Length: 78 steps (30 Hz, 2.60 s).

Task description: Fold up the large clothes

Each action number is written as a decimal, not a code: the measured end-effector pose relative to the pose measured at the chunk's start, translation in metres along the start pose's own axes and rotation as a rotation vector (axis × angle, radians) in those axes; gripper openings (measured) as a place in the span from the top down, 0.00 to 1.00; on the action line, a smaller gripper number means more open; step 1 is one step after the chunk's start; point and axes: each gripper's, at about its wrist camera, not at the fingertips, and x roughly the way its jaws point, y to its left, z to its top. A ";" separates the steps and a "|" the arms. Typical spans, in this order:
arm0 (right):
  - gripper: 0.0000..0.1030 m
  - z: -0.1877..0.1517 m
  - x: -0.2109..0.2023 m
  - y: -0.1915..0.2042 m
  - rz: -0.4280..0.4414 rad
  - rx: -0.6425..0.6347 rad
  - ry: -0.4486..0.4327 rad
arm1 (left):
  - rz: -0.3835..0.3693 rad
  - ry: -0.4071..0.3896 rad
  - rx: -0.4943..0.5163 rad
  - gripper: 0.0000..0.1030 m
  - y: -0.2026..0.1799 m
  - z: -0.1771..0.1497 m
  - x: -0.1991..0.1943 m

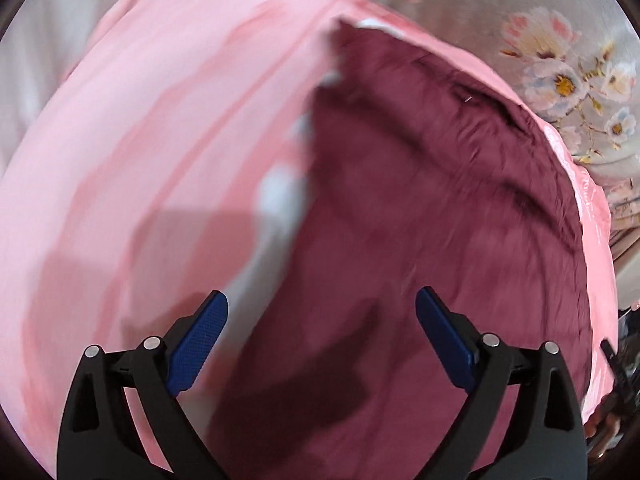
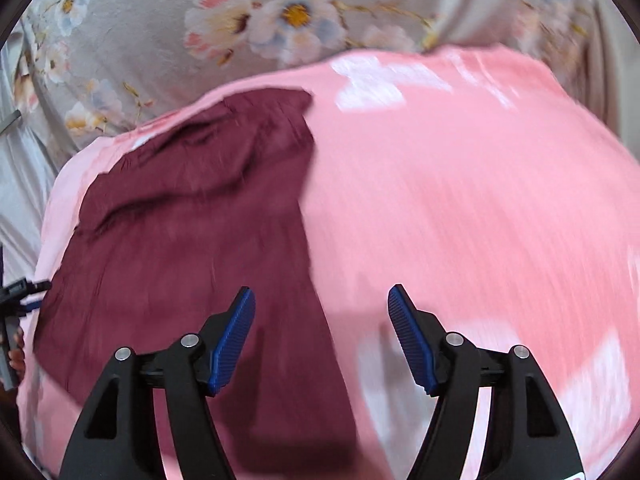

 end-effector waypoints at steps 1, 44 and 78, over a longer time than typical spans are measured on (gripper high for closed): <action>0.34 -0.011 -0.004 -0.004 0.025 0.020 0.010 | -0.004 0.000 -0.012 0.10 0.006 -0.013 -0.005; 0.96 0.116 -0.127 0.044 0.433 0.204 -0.451 | -0.146 -0.422 0.015 0.94 -0.044 0.044 -0.193; 0.50 0.139 0.014 0.141 0.144 -0.052 -0.235 | 0.133 -0.352 0.083 0.18 -0.071 0.115 -0.035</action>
